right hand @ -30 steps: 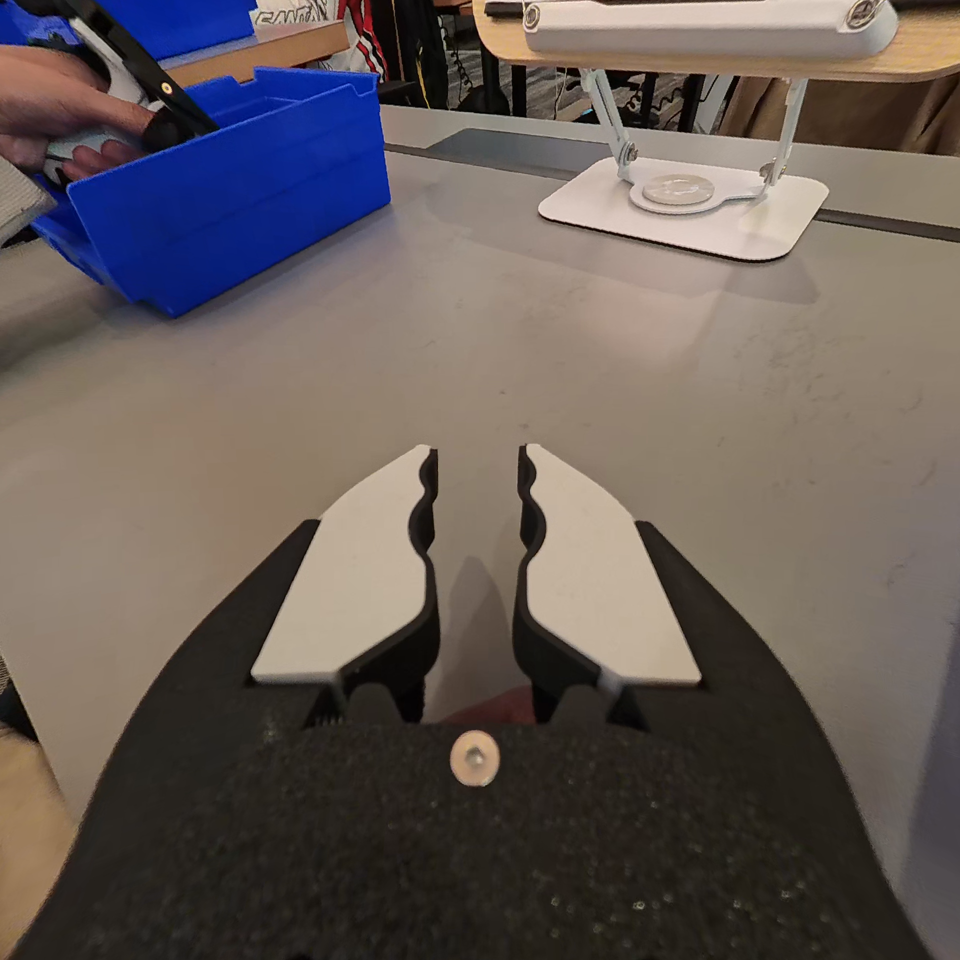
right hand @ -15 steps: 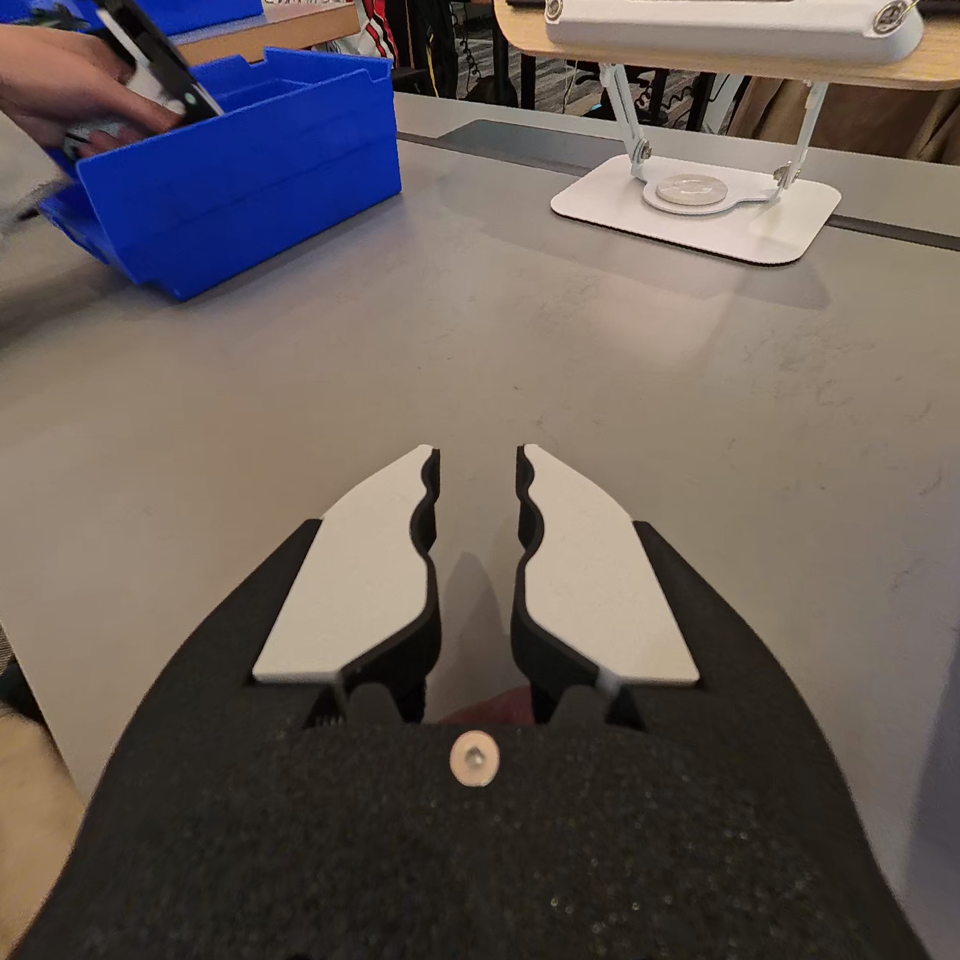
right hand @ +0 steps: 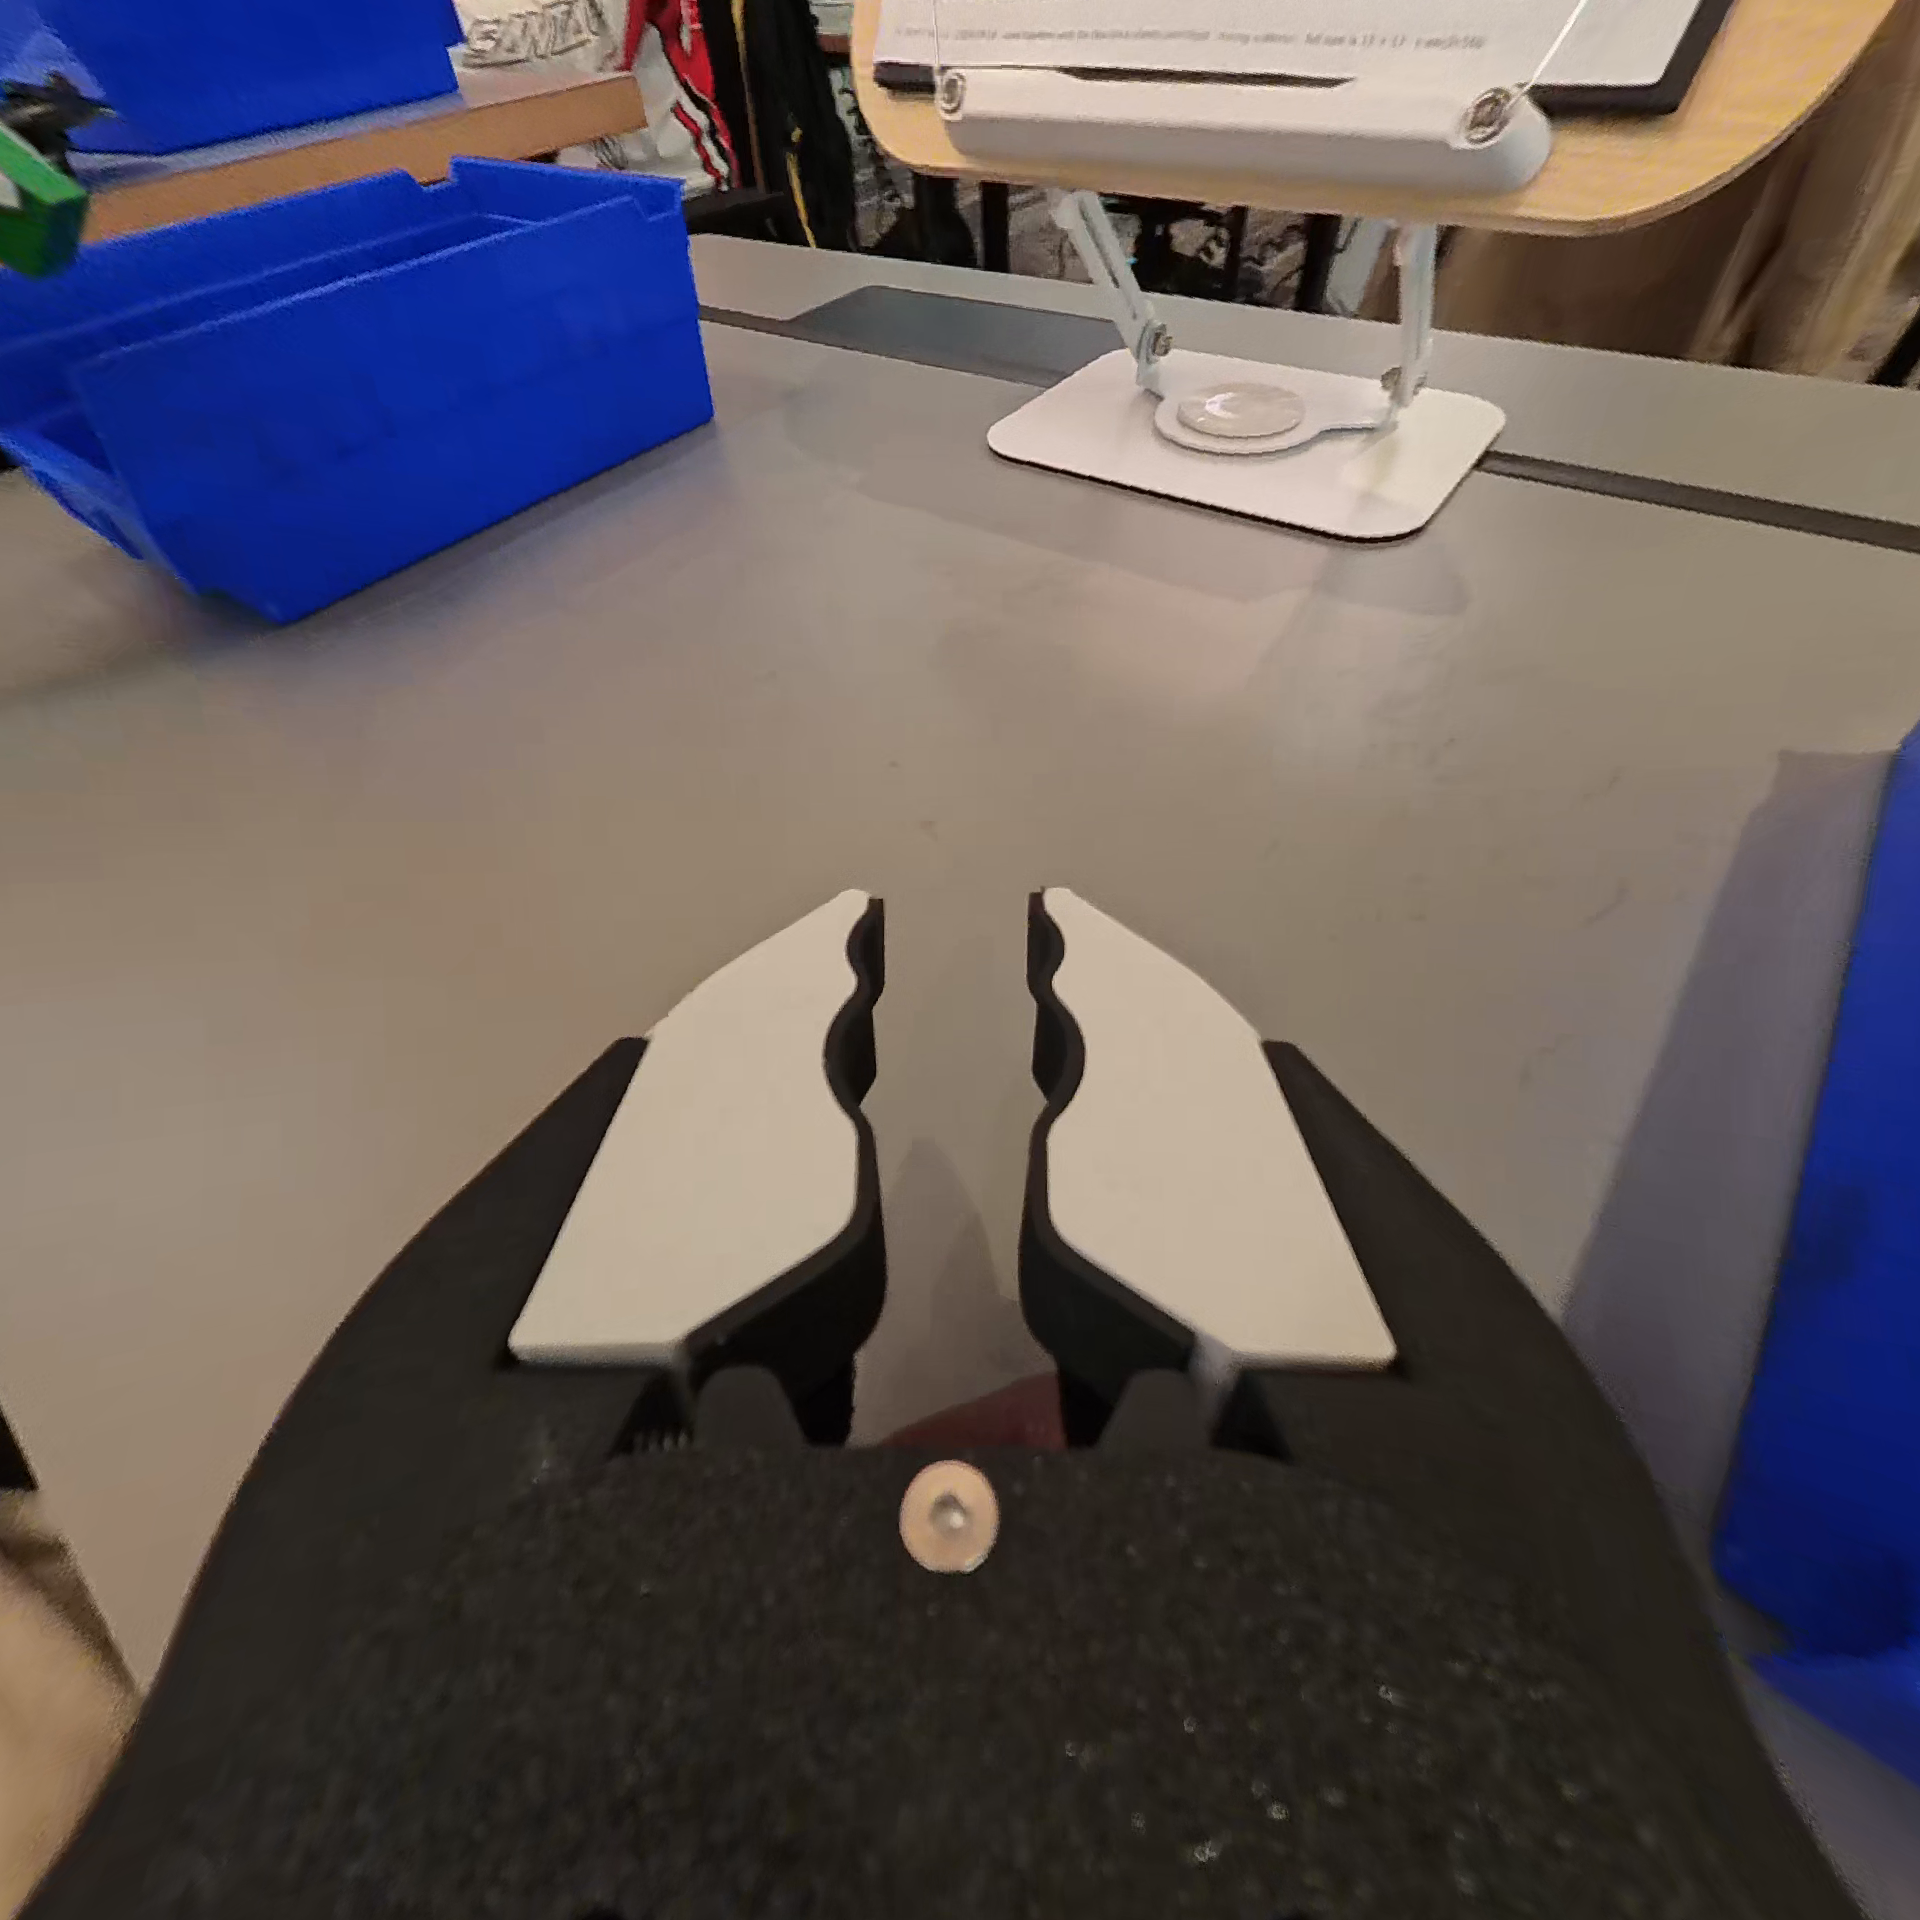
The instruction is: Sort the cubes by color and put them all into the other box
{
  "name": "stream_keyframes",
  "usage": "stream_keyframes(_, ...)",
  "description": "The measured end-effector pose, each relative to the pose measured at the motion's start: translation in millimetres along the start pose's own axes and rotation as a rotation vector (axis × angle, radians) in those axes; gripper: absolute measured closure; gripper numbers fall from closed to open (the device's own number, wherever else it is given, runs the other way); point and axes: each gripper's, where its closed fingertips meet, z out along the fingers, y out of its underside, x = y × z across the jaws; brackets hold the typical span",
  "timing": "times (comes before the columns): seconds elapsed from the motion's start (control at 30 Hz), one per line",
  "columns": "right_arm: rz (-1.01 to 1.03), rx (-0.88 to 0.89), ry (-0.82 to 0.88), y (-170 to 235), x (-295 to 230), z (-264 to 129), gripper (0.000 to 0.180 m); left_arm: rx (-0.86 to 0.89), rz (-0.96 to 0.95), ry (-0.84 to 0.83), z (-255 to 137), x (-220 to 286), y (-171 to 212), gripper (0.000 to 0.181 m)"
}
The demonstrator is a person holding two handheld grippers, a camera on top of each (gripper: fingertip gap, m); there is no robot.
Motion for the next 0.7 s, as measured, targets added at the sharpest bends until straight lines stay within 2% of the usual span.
stream_keyframes(0.07, 0.022, 0.007, -0.099, -3, -14, 3, 0.15, 0.094, 0.0, 0.187, 9, 44, -17, 0.151)
stream_keyframes(0.17, 0.112, 0.07, -0.438, -28, -64, 4, 0.149, 0.235, -0.02, 0.523, 20, 113, -44, 0.152)
stream_keyframes(0.23, 0.155, 0.147, -0.628, -51, -93, 1, 0.148, 0.277, -0.066, 0.725, 30, 149, -58, 0.152)
stream_keyframes(0.3, 0.193, 0.205, -0.737, -70, -113, 2, 0.148, 0.282, -0.114, 0.85, 46, 173, -66, 0.152)
stream_keyframes(0.37, 0.227, 0.265, -0.811, -88, -126, 2, 0.143, 0.269, -0.141, 0.925, 64, 193, -68, 0.152)
stream_keyframes(0.43, 0.263, 0.292, -0.81, -97, -128, 8, 0.142, 0.254, -0.151, 0.961, 81, 208, -66, 0.151)
stream_keyframes(0.7, 0.328, 0.303, -0.82, -95, -115, 9, 0.146, 0.178, -0.14, 0.965, 115, 229, -47, 0.152)
